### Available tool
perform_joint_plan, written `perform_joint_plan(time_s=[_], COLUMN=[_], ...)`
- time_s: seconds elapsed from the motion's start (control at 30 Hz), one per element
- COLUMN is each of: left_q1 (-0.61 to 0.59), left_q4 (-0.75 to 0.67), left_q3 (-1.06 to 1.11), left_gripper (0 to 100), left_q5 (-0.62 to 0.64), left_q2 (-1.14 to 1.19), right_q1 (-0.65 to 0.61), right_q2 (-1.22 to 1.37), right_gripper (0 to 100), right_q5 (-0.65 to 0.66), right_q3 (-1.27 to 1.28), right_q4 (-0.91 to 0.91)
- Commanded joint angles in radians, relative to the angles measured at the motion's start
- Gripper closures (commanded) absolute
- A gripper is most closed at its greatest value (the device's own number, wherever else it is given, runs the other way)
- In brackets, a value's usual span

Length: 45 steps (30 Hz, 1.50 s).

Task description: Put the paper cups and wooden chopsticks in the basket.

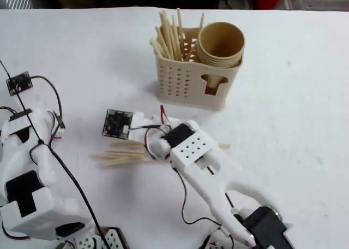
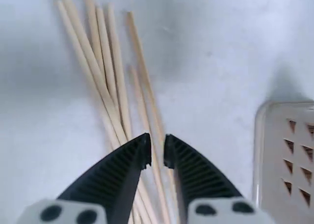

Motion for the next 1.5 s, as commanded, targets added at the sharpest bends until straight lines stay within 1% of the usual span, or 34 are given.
perform_joint_plan(time_s=[0.0,0.07,0.3,0.47,0.6,0.73,0.83,0.93,1.0,1.13,1.23,1.27,1.37,1.47], left_q1=[0.013,0.013,0.013,0.013,0.013,0.013,0.013,0.013,0.013,0.013,0.013,0.013,0.013,0.013], left_q4=[-0.015,-0.014,-0.014,-0.014,-0.014,-0.015,-0.015,-0.015,-0.015,-0.015,-0.015,-0.015,-0.015,-0.015], left_q3=[-0.005,-0.003,-0.003,-0.003,-0.003,-0.003,-0.003,-0.003,-0.003,-0.003,-0.003,-0.003,-0.003,-0.003], left_gripper=[88,88,88,88,88,88,88,88,88,88,88,88,88,88], left_q5=[0.008,0.008,0.006,0.006,0.006,0.006,0.006,0.006,0.006,0.006,0.006,0.006,0.006,0.006], left_q2=[-0.005,-0.005,-0.005,-0.005,-0.005,-0.005,-0.005,-0.005,-0.005,-0.005,-0.005,-0.005,-0.005,-0.005], right_q1=[-0.008,0.001,0.033,0.051,0.096,0.134,0.147,0.147,0.147,0.145,0.125,0.114,0.087,0.088], right_q2=[0.139,0.225,0.392,0.433,0.423,0.335,0.237,0.130,0.059,-0.091,-0.231,-0.272,-0.364,-0.392], right_gripper=[82.0,82.2,90.0,98.1,98.4,98.2,98.2,98.2,98.2,98.2,98.1,98.1,98.1,98.1], right_q5=[-0.011,-0.011,-0.011,-0.015,-0.021,-0.080,-0.106,-0.107,-0.135,-0.212,-0.233,-0.221,-0.201,-0.229], right_q3=[-0.048,-0.089,-0.178,-0.186,-0.221,-0.216,-0.216,-0.215,-0.215,-0.224,-0.244,-0.265,-0.350,-0.448], right_q4=[-0.073,-0.094,-0.107,-0.110,-0.101,-0.099,-0.042,0.018,0.045,0.048,0.047,0.045,-0.015,-0.145])
